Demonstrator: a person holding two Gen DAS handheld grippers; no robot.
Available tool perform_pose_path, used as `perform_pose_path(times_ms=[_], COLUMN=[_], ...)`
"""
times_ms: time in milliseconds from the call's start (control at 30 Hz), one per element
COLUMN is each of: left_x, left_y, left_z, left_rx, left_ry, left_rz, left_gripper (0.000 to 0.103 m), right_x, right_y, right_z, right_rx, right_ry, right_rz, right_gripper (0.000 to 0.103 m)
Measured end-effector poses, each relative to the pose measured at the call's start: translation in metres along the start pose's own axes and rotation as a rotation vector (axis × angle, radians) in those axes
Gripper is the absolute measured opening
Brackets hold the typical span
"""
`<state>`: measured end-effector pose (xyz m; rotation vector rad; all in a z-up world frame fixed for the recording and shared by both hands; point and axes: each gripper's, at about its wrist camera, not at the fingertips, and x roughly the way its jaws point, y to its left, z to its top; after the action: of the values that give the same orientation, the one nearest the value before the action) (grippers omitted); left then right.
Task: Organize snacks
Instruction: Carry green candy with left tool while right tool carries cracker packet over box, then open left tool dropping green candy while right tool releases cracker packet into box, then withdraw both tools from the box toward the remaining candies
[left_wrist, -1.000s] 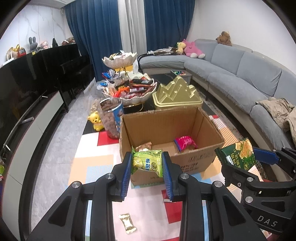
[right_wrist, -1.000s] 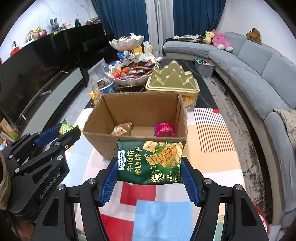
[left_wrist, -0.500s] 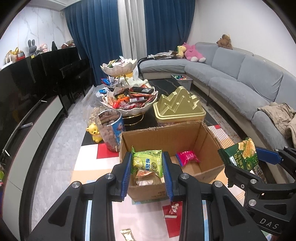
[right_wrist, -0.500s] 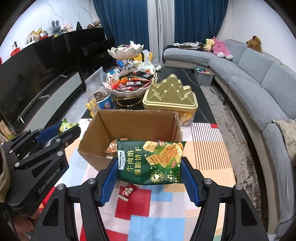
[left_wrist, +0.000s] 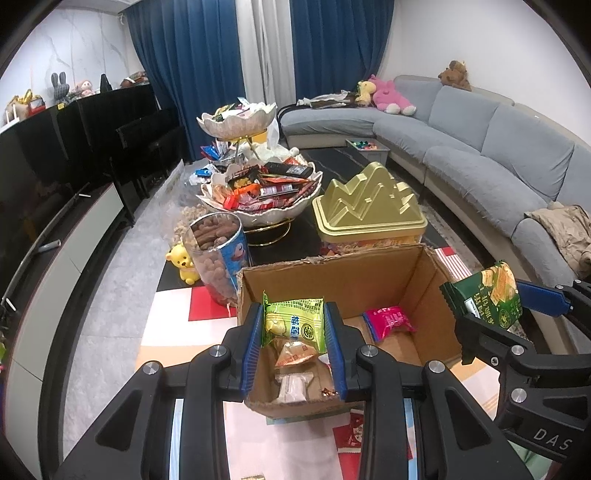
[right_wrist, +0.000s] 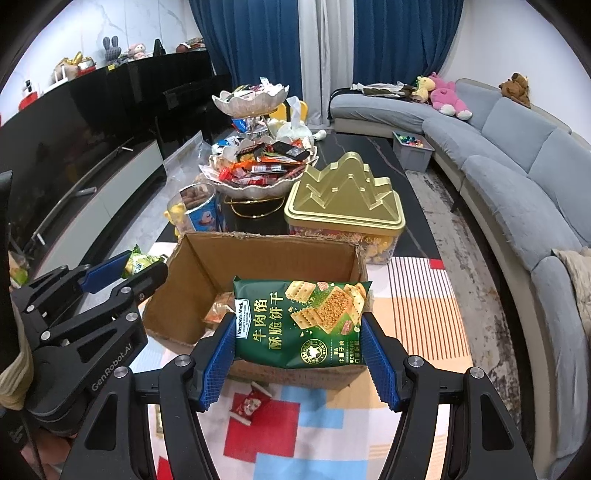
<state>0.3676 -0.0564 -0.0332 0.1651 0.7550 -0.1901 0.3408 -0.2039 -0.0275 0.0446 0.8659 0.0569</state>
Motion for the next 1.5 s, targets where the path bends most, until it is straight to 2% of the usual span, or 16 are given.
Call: perform_pose_path(times_ms=[633,767,867,1000,1500], left_x=[0.043,0.044,0.042,0.038,0.013], left_y=[0.005,0.008,0.010,0.014,0.020], left_z=[0.002,0.001,0.000,0.001,0.000], left_rx=[-0.017,-0.031,-0.031,-0.042,-0.046], left_ry=[0.050,0.055,0.052,0.044,0.014], left_rz=[-0.011,-0.016,-0.009,0.002,0.028], left_gripper=[0.035,0.046,0.048,0.061,0.069], right_x=[0.046,0.051,0.053,0.052,0.030], right_y=[-0.003,-0.001,0.002,0.006,0.005], right_z=[0.011,0.010,0.010,0.010,0.010], right_rx=[-0.007,-0.014,-0.021,-0.037,-0.025], right_ry=[0.049,0.063,0.072,0.067,0.039], right_rz=[0.018,0.031,0.035,0.027,-0.003], right_gripper=[0.067,0.068,0.070,0.079,0.080])
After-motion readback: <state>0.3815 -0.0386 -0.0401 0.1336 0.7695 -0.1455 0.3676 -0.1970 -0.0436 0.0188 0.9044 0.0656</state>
